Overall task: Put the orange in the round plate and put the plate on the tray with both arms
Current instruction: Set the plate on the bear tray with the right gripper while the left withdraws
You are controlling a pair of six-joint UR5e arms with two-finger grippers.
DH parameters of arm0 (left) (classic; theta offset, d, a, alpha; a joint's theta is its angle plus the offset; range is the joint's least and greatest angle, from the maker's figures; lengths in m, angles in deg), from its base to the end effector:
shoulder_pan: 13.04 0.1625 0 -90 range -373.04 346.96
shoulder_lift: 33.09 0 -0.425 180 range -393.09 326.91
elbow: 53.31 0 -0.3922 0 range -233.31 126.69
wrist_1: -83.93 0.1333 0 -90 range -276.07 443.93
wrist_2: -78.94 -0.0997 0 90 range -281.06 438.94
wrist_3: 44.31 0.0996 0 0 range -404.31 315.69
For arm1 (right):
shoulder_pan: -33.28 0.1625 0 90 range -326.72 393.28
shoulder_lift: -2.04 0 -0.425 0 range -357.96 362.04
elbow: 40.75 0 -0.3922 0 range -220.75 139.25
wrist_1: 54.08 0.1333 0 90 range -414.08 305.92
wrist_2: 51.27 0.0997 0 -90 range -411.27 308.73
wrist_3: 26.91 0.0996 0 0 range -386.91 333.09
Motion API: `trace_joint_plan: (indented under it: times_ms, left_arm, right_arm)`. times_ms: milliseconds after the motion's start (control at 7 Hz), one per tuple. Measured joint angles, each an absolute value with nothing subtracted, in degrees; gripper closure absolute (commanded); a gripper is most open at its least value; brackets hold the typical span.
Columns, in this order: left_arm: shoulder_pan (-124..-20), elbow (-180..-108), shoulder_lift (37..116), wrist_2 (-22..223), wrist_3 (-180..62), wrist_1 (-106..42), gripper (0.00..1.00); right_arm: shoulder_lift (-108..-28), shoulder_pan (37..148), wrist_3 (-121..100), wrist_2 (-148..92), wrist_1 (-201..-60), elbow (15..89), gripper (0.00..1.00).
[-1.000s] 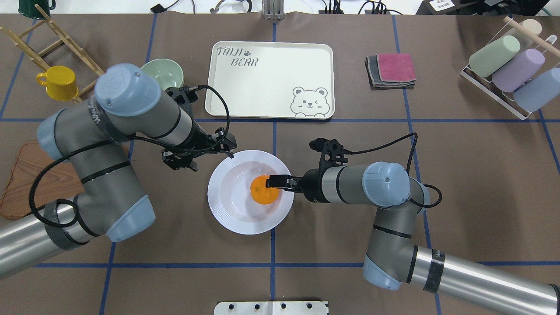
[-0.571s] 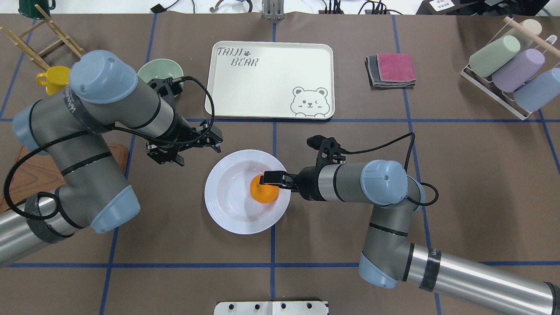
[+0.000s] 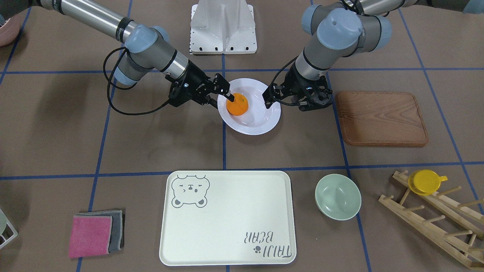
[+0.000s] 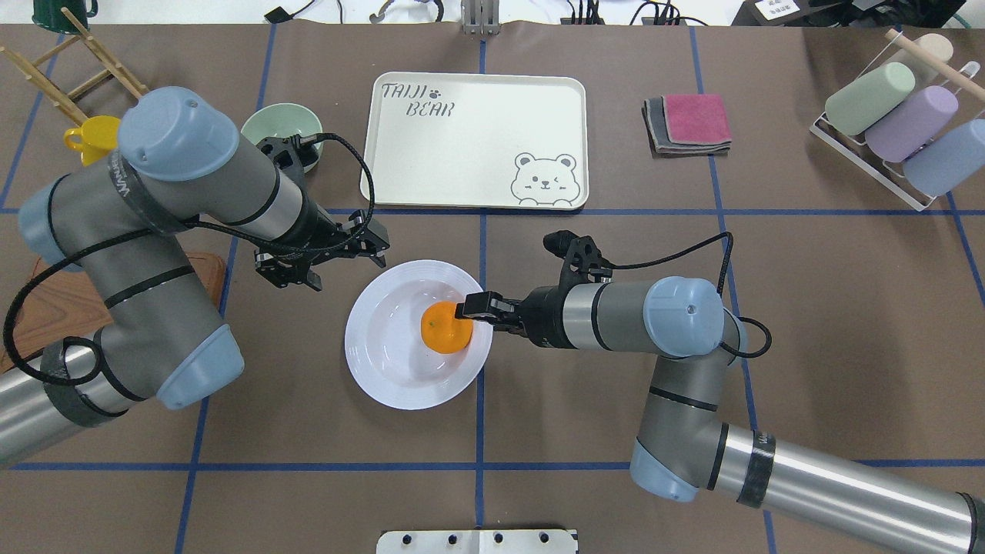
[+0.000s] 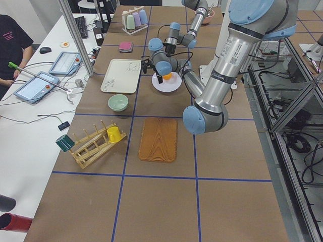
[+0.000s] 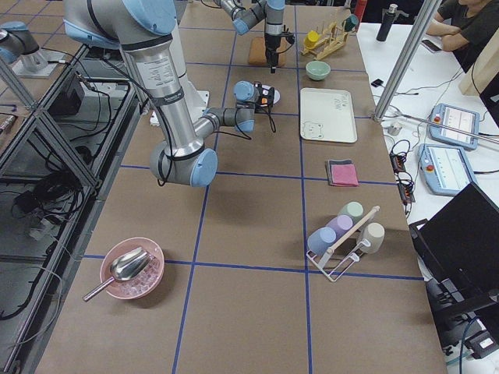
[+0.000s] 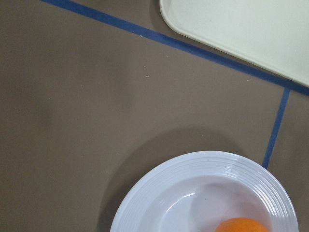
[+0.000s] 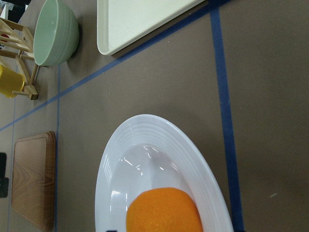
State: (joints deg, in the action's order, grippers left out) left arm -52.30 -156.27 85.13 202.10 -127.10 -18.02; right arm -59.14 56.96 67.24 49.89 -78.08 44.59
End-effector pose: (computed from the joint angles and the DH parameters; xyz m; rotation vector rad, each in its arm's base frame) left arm 0.4322 -0.4551 0.2490 -0.1374 1.0383 -0.2393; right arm -0.5588 -0.3696 0.2744 0.1156 -1.5738 0.2277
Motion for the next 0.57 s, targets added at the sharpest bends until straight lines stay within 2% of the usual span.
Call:
trace_joint_plan:
  times_ms: [286, 571]
  left_arm:
    - [-52.4, -156.2, 85.1, 202.1, -127.1, -18.0, 0.03]
    - [-52.6, -156.3, 85.1, 202.1, -127.1, -18.0, 0.03]
  right_arm:
    - [-59.1, 57.1, 68.4, 49.9, -77.0, 44.7, 0.96]
    - [-59.0, 57.1, 68.5, 49.9, -76.8, 44.9, 0.97]
